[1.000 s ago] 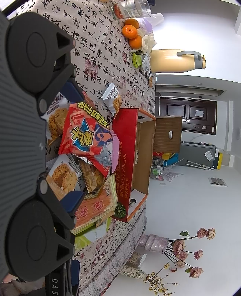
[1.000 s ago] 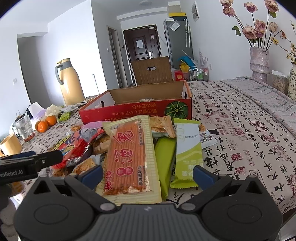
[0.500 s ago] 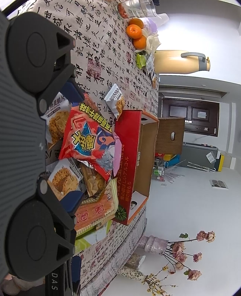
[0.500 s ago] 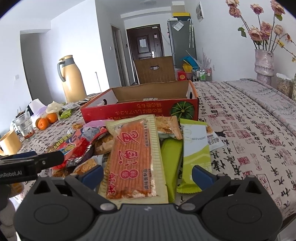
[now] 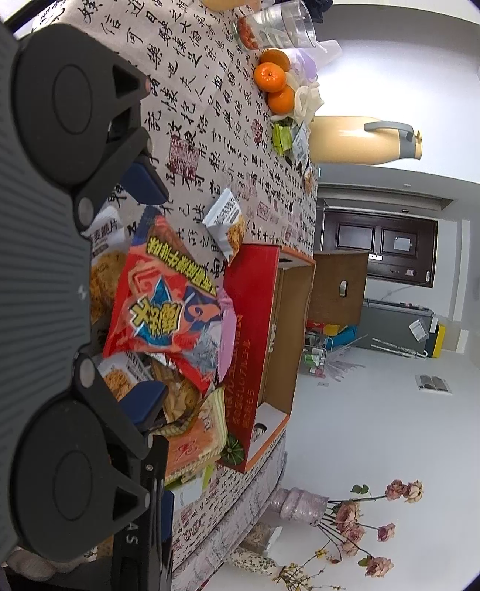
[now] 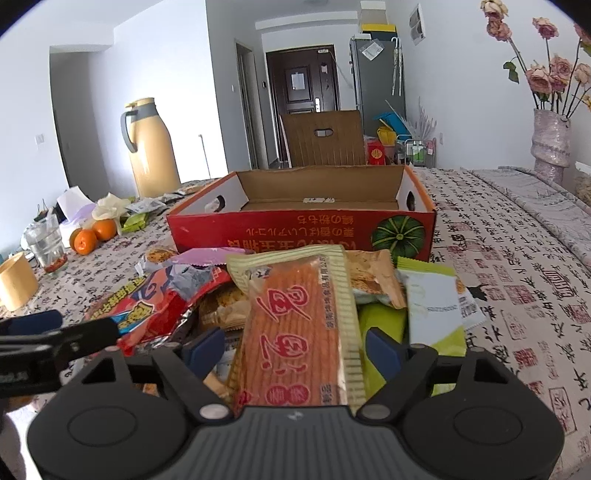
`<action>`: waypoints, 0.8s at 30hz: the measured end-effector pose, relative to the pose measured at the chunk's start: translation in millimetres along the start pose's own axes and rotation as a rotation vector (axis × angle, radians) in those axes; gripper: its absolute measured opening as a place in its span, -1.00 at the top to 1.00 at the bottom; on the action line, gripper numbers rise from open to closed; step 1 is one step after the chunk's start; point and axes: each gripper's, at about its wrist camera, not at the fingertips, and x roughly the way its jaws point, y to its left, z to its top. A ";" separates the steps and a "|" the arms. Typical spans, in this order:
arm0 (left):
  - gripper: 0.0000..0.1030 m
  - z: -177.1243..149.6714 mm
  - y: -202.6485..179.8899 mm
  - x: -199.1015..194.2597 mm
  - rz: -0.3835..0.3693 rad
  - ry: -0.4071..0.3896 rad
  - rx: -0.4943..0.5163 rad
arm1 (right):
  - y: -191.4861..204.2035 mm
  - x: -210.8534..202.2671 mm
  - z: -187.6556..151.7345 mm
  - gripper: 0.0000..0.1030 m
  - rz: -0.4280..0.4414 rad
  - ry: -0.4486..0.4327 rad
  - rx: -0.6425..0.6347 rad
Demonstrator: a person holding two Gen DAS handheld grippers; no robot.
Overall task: Organize snacks
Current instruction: 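Grasp the orange-and-blue chip bag with the left tool while the right tool grasps the orange stick-snack packet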
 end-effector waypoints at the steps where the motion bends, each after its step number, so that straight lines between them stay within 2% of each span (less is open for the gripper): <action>1: -1.00 0.2 1.9 1.0 0.003 0.001 -0.004 | 1.3 3.4 0.4 -0.58 -0.003 0.009 -0.004; 7: -1.00 2.5 6.1 6.6 0.002 0.007 -0.007 | 2.4 16.3 -1.6 -0.49 -0.017 0.035 -0.016; 16: -1.00 4.1 6.1 13.2 -0.004 0.018 -0.009 | 11.6 19.7 -3.3 -0.18 -0.032 0.040 -0.090; 18: -1.00 3.9 6.4 13.2 -0.003 0.020 -0.011 | 13.2 19.3 -3.4 -0.04 -0.031 0.040 -0.105; 24: -1.00 4.5 6.6 12.5 0.000 0.020 -0.010 | 10.1 15.3 -1.2 0.14 -0.008 0.030 -0.088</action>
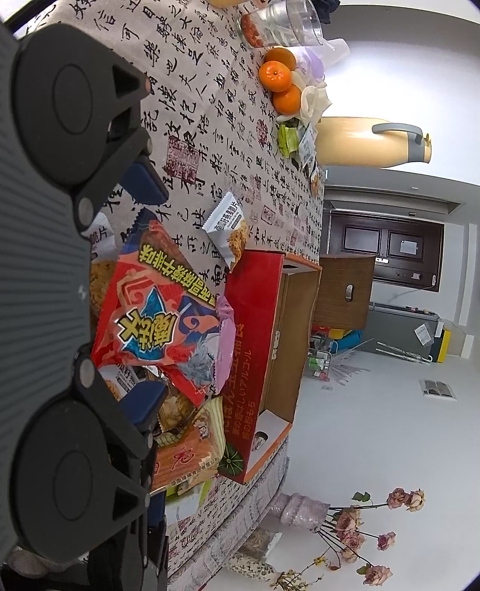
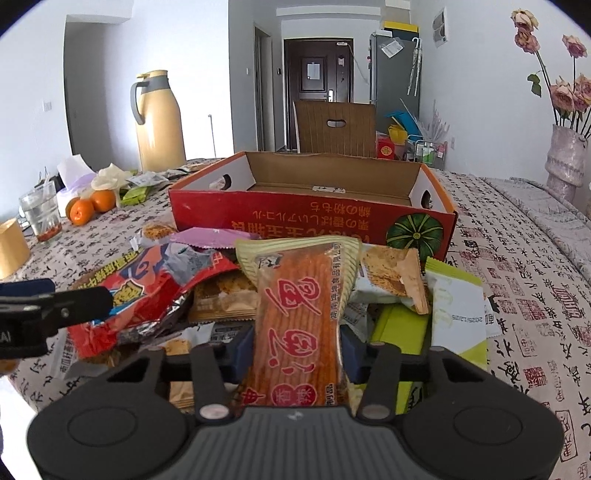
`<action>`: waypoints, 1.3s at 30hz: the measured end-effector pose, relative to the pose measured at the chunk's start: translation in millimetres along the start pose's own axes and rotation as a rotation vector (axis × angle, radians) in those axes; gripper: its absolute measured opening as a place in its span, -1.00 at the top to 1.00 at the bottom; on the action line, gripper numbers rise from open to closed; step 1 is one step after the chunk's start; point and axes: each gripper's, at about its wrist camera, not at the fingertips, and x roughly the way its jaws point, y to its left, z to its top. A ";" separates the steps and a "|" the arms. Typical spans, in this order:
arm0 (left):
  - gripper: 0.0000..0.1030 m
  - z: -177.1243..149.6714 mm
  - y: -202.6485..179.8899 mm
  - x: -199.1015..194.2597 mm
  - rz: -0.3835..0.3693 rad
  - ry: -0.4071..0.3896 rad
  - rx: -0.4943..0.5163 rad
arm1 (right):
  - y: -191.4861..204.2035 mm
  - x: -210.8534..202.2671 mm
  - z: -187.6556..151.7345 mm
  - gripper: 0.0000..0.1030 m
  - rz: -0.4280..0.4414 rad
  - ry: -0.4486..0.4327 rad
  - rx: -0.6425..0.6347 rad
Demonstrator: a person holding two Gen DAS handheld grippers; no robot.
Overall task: Organize snacks
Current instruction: 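Grasp the orange-and-blue chip bag with the left tool while the right tool grasps the orange stick-snack packet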
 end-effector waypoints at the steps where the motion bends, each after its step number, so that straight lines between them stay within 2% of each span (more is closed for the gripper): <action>1: -1.00 0.4 -0.2 -0.2 0.001 0.002 0.000 | -0.6 -1.6 -0.2 0.15 0.006 -0.004 0.004; 10: -1.00 7.7 3.6 7.1 0.016 0.031 0.006 | -10.5 -17.1 2.8 0.18 0.043 -0.069 0.051; 15: -1.00 16.1 -3.1 16.3 0.007 0.060 0.069 | -21.2 -26.0 5.5 0.18 0.043 -0.111 0.087; 18: -1.00 20.7 -10.3 26.0 0.039 0.082 0.120 | -29.5 -30.6 6.6 0.18 0.033 -0.133 0.108; 25: -1.00 27.9 -21.2 53.1 0.013 0.180 0.175 | -45.1 -35.2 3.6 0.18 0.009 -0.149 0.148; 30: -0.99 29.1 -23.4 68.0 0.008 0.239 0.162 | -49.8 -35.2 1.5 0.18 0.009 -0.150 0.161; 34: -0.83 28.9 -23.3 67.5 -0.002 0.243 0.159 | -52.8 -34.7 0.4 0.18 0.010 -0.147 0.168; 36: -0.59 29.2 -23.2 67.0 -0.008 0.247 0.154 | -53.6 -33.9 -0.4 0.18 0.013 -0.144 0.170; 39: -0.48 29.9 -23.2 65.0 -0.020 0.244 0.149 | -54.0 -33.8 -1.2 0.18 0.016 -0.144 0.171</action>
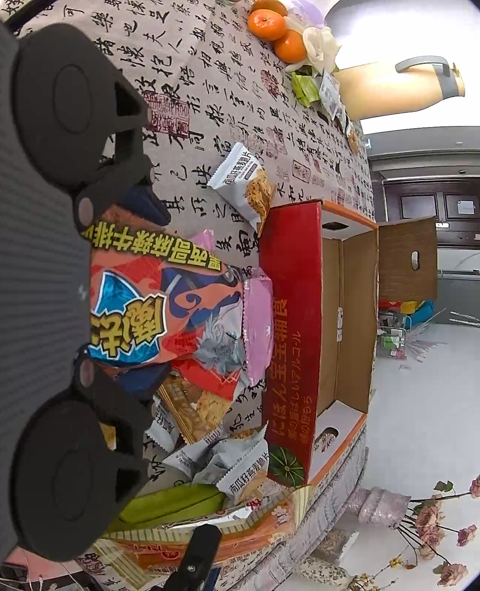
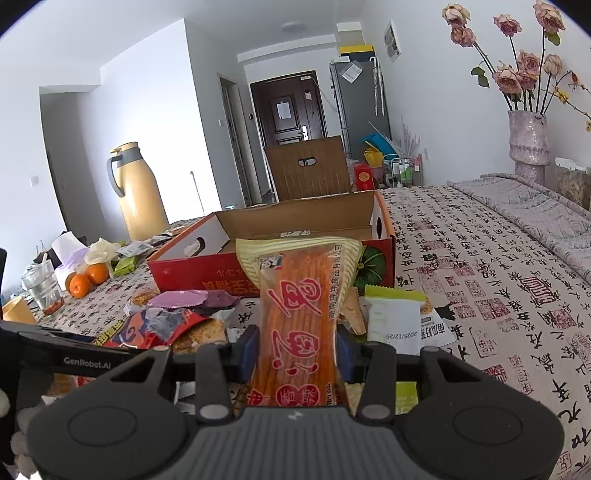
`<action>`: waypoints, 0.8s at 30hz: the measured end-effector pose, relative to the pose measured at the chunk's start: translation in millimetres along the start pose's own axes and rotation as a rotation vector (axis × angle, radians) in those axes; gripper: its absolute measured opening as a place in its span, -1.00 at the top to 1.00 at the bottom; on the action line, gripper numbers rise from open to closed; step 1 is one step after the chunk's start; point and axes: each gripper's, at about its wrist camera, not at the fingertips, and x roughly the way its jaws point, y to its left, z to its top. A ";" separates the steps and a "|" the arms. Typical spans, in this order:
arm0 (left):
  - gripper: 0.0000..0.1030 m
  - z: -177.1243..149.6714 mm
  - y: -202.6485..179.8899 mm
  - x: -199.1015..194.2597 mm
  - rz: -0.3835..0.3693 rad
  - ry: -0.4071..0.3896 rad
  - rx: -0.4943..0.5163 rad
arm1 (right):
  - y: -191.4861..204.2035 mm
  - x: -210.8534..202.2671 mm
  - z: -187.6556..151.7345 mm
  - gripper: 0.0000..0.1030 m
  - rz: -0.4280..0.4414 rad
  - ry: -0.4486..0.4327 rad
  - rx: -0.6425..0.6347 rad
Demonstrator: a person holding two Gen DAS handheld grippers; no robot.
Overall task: Organize snacks
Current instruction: 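Grasp the orange-and-blue chip bag with the left tool while the right tool grasps the orange stick-snack packet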
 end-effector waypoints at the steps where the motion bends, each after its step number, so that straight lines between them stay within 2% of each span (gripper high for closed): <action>1: -0.42 -0.3 0.1 -1.4 -0.005 -0.005 0.001 | 0.8 -0.4 0.1 0.18 0.000 0.000 0.001; 3: -0.30 0.1 0.1 -3.4 -0.011 -0.013 -0.001 | 1.0 -0.4 0.0 0.18 0.000 0.000 0.001; 13: 0.04 1.4 1.2 -19.0 -0.033 -0.062 -0.004 | 2.3 -1.0 -0.9 0.18 0.003 0.003 -0.001; 16: 0.27 2.7 1.5 -25.7 -0.034 -0.085 -0.003 | 2.9 -0.9 -1.2 0.18 0.006 0.004 -0.002; 17: 0.58 3.2 1.5 -27.2 -0.030 -0.091 -0.001 | 3.3 -0.8 -1.4 0.18 0.008 0.004 -0.003; 18: 0.59 4.3 2.8 -27.9 -0.034 -0.091 -0.003 | 3.6 -0.8 -1.5 0.18 0.009 0.005 -0.004; 20: 0.60 4.9 5.0 -27.5 -0.027 -0.085 -0.012 | 4.4 -0.3 -1.5 0.18 0.013 0.006 -0.004; 22: 0.47 4.6 7.4 -24.8 -0.021 -0.073 -0.026 | 5.1 -0.3 -1.9 0.18 0.016 0.006 -0.006; 24: -0.10 5.4 9.0 -23.4 -0.026 -0.064 -0.047 | 5.5 -0.3 -1.8 0.18 0.016 0.006 -0.007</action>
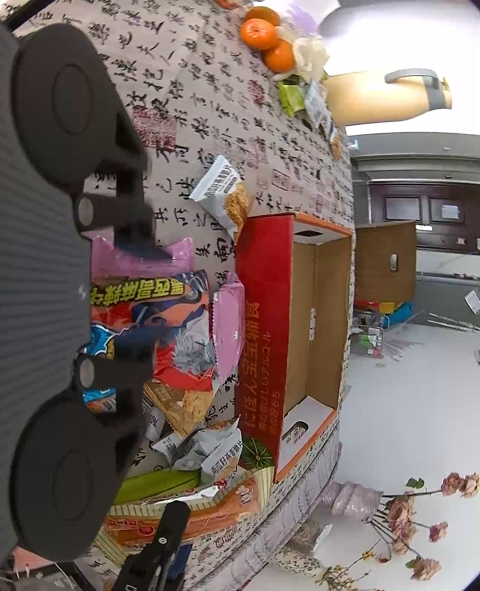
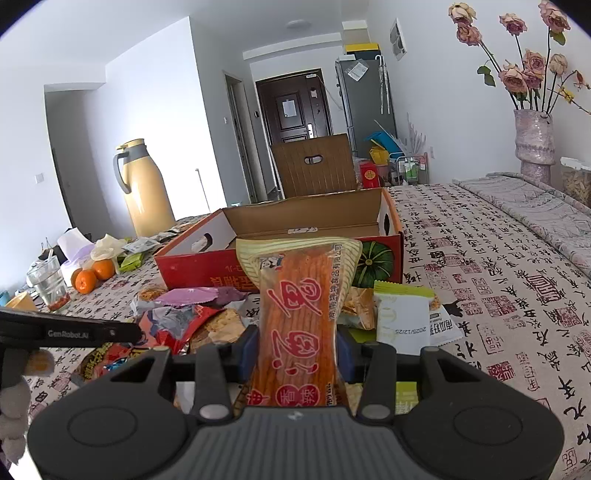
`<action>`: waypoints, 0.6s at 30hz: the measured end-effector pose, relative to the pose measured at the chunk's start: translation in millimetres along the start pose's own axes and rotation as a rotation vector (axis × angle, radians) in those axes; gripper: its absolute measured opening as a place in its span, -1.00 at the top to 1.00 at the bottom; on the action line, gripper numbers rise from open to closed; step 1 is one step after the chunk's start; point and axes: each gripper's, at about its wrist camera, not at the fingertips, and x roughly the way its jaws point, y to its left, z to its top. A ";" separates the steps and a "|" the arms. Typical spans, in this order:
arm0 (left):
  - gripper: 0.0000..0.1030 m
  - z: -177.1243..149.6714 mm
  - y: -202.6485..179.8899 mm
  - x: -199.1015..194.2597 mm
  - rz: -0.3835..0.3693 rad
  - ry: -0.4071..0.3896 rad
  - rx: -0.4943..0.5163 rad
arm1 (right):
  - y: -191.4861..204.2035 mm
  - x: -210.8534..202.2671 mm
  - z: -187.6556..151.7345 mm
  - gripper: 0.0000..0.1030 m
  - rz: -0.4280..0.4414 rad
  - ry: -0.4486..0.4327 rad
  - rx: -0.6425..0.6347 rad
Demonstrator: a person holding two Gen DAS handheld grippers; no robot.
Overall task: Organize snacks
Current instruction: 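Grasp the orange-and-blue chip bag with the left tool while the right tool grasps the orange stick-snack packet, then carry both packets over the cardboard box and release them inside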
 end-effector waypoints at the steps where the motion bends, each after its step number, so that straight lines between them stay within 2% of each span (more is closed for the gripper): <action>1: -0.19 0.6 -0.6 -0.3 0.002 -0.003 -0.006 | -0.2 0.0 0.2 0.18 -0.001 -0.001 0.001; 3: -0.47 2.8 -2.2 -0.6 -0.010 -0.003 -0.016 | -0.8 -0.6 0.5 0.18 -0.002 -0.002 0.002; 6: -0.67 5.6 -10.0 0.0 -0.024 0.009 -0.020 | -1.0 -1.1 0.5 0.18 -0.003 -0.004 0.003; 13: -0.63 1.5 -27.2 18.9 0.030 0.087 0.024 | -3.1 -2.4 0.4 0.17 0.007 -0.003 0.009; 18: -0.34 -2.4 -28.9 26.9 0.061 0.116 0.038 | -4.6 -2.4 -0.1 0.17 0.014 -0.003 0.014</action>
